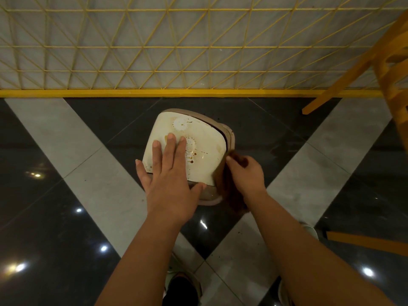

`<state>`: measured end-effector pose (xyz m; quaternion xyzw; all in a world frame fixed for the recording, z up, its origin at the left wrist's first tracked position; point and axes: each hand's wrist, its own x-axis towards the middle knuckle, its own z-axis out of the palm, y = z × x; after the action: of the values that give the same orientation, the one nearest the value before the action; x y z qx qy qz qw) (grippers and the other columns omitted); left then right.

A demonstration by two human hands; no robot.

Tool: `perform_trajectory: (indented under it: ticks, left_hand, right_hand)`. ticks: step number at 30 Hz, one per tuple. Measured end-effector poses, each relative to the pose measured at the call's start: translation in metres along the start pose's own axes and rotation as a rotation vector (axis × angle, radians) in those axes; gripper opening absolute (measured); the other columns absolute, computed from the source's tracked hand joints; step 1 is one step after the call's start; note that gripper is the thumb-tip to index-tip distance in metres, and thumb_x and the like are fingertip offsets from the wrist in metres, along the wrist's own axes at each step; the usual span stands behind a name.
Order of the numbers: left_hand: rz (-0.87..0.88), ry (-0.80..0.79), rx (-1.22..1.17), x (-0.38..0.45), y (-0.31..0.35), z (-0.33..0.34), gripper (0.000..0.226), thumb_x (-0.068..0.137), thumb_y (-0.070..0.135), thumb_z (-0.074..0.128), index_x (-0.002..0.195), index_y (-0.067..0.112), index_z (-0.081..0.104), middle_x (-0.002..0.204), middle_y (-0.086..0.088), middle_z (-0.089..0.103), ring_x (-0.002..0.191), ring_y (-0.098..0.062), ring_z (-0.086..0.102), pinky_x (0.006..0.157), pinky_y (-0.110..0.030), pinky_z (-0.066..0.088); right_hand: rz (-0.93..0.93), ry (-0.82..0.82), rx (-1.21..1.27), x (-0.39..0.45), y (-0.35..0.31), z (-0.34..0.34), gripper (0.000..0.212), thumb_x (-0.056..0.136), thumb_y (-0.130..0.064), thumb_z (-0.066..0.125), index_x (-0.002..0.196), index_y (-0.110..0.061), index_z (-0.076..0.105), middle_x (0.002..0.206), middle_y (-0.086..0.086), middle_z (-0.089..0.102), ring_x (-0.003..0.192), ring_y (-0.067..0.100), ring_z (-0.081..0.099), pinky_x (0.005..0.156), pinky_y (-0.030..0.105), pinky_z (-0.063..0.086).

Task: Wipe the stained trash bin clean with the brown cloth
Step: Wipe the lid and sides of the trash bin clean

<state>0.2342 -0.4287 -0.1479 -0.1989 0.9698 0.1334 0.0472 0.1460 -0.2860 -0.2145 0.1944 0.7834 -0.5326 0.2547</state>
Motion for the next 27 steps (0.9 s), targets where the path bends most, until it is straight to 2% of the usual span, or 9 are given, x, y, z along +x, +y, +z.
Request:
perform_trajectory:
  ticks: [4, 7, 11, 13, 15, 19, 23, 25, 27]
  left_hand:
    - [0.000, -0.001, -0.002, 0.000, 0.001, -0.001, 0.105, 0.078, 0.052, 0.065, 0.147, 0.035, -0.012, 0.157, 0.012, -0.018, 0.142, -0.017, -0.026, 0.108, -0.053, -0.018]
    - [0.003, -0.006, -0.003, 0.000, 0.000, -0.002, 0.105, 0.078, 0.051, 0.065, 0.146, 0.036, -0.014, 0.156, 0.013, -0.019, 0.141, -0.017, -0.027, 0.108, -0.052, -0.019]
    - [0.005, -0.010, 0.004, 0.000, 0.000, -0.003, 0.105, 0.079, 0.052, 0.064, 0.147, 0.036, -0.014, 0.157, 0.012, -0.019, 0.141, -0.017, -0.027, 0.108, -0.052, -0.019]
    - [0.010, -0.005, 0.003, 0.000, 0.000, -0.002, 0.105, 0.079, 0.052, 0.064, 0.146, 0.036, -0.015, 0.156, 0.013, -0.020, 0.141, -0.017, -0.028, 0.107, -0.051, -0.020]
    - [0.014, -0.006, 0.006, 0.001, -0.001, -0.002, 0.105, 0.079, 0.052, 0.064, 0.147, 0.036, -0.014, 0.156, 0.013, -0.019, 0.141, -0.017, -0.027, 0.107, -0.051, -0.020]
    - [0.006, -0.007, 0.006, 0.000, 0.000, -0.002, 0.105, 0.079, 0.052, 0.065, 0.147, 0.036, -0.012, 0.157, 0.012, -0.018, 0.142, -0.017, -0.026, 0.107, -0.051, -0.021]
    - [-0.002, -0.006, 0.013, 0.001, 0.001, -0.003, 0.106, 0.079, 0.052, 0.064, 0.147, 0.036, -0.015, 0.157, 0.011, -0.020, 0.141, -0.017, -0.027, 0.107, -0.052, -0.020]
    - [-0.001, -0.009, 0.018, 0.001, 0.001, -0.003, 0.106, 0.080, 0.052, 0.063, 0.146, 0.036, -0.018, 0.156, 0.012, -0.021, 0.141, -0.017, -0.028, 0.107, -0.052, -0.020]
    - [0.009, -0.009, 0.019, 0.001, 0.000, -0.003, 0.106, 0.080, 0.052, 0.063, 0.145, 0.036, -0.018, 0.156, 0.012, -0.021, 0.141, -0.017, -0.029, 0.106, -0.051, -0.020]
  right_hand:
    - [-0.153, 0.129, -0.274, 0.019, -0.007, 0.012, 0.034, 0.091, -0.058, 0.042, 0.088, -0.026, 0.051, 0.079, -0.003, 0.058, 0.071, 0.014, 0.057, 0.060, 0.031, 0.043]
    - [-0.198, 0.178, -0.241, 0.012, 0.019, 0.016, 0.032, 0.095, -0.057, 0.033, 0.082, -0.032, 0.048, 0.075, -0.008, 0.058, 0.068, 0.008, 0.057, 0.054, 0.026, 0.039]
    - [0.000, 0.034, -0.516, -0.002, 0.082, 0.001, 0.033, 0.097, -0.050, 0.035, 0.110, -0.026, 0.054, 0.089, -0.006, 0.059, 0.073, 0.008, 0.051, 0.070, 0.029, 0.041]
    - [0.171, 0.105, -0.405, -0.006, 0.095, -0.013, 0.041, 0.095, -0.054, 0.038, 0.117, -0.021, 0.051, 0.096, 0.000, 0.060, 0.078, 0.015, 0.053, 0.073, 0.033, 0.042]
    - [0.198, 0.197, -0.217, -0.004, 0.082, -0.020, 0.043, 0.091, -0.059, 0.043, 0.115, -0.023, 0.044, 0.095, 0.000, 0.056, 0.083, 0.020, 0.056, 0.075, 0.038, 0.046]
    - [-0.079, 0.212, 0.026, -0.003, 0.028, -0.012, 0.038, 0.087, -0.062, 0.045, 0.108, -0.033, 0.034, 0.096, -0.011, 0.047, 0.087, 0.010, 0.051, 0.074, 0.035, 0.042]
    - [-0.289, 0.104, -0.066, -0.035, 0.019, 0.016, 0.008, 0.098, -0.046, 0.036, 0.098, -0.045, 0.044, 0.111, -0.009, 0.050, 0.097, 0.004, 0.052, 0.077, 0.027, 0.046]
    - [-0.366, 0.081, 0.005, -0.056, 0.040, 0.022, 0.020, 0.100, -0.033, 0.038, 0.104, -0.048, 0.051, 0.120, -0.011, 0.050, 0.106, 0.000, 0.052, 0.089, 0.023, 0.048]
    - [-0.434, 0.080, 0.027, -0.069, 0.056, 0.021, 0.026, 0.100, -0.024, 0.044, 0.118, -0.038, 0.056, 0.126, -0.011, 0.050, 0.113, -0.004, 0.049, 0.096, 0.018, 0.045]
